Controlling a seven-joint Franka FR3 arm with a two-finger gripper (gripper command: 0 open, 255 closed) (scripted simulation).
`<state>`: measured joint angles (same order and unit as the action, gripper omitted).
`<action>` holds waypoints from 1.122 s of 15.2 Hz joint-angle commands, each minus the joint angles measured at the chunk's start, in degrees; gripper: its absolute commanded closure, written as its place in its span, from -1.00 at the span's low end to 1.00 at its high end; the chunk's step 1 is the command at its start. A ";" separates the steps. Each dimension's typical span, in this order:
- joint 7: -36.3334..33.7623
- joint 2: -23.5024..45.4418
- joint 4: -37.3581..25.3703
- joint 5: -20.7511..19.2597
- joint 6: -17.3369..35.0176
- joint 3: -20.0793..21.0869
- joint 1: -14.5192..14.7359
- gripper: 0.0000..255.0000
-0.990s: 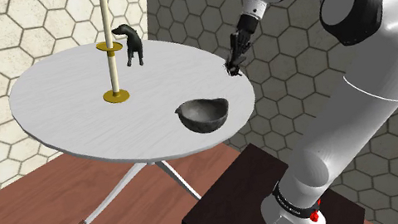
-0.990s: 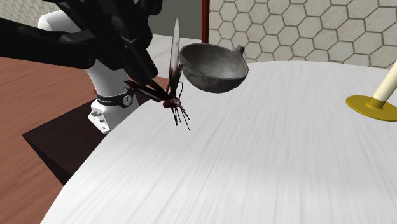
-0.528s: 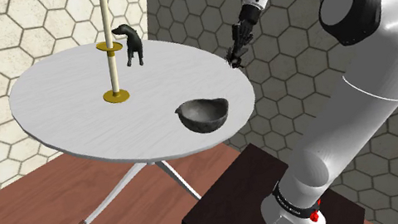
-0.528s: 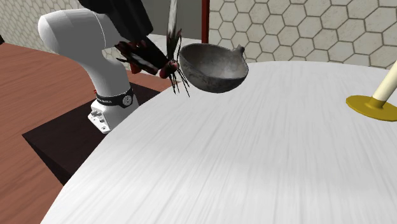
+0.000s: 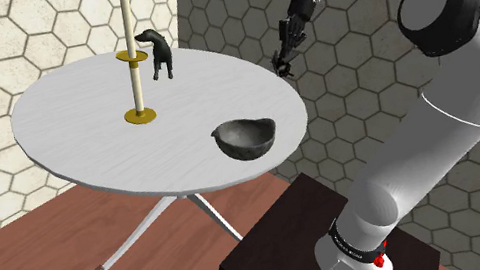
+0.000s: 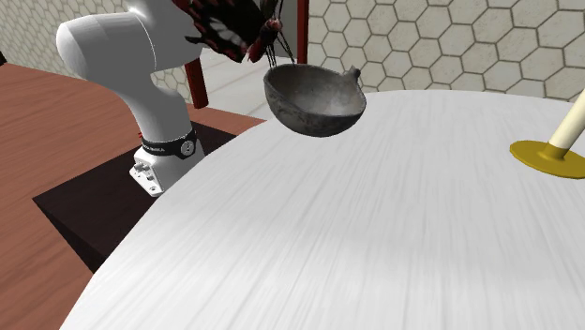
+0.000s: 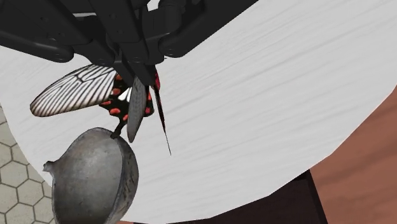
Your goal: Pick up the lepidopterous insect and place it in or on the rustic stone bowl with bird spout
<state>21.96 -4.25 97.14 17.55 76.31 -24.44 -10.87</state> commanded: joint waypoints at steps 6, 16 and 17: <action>-9.58 -12.53 12.99 -0.87 4.44 6.25 3.13 1.00; -22.92 -25.53 25.38 3.03 8.84 16.79 6.42 1.00; -24.39 -26.65 26.37 3.73 9.30 18.03 6.84 1.00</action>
<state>-0.99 -29.73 122.58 20.68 85.29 -7.51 -4.38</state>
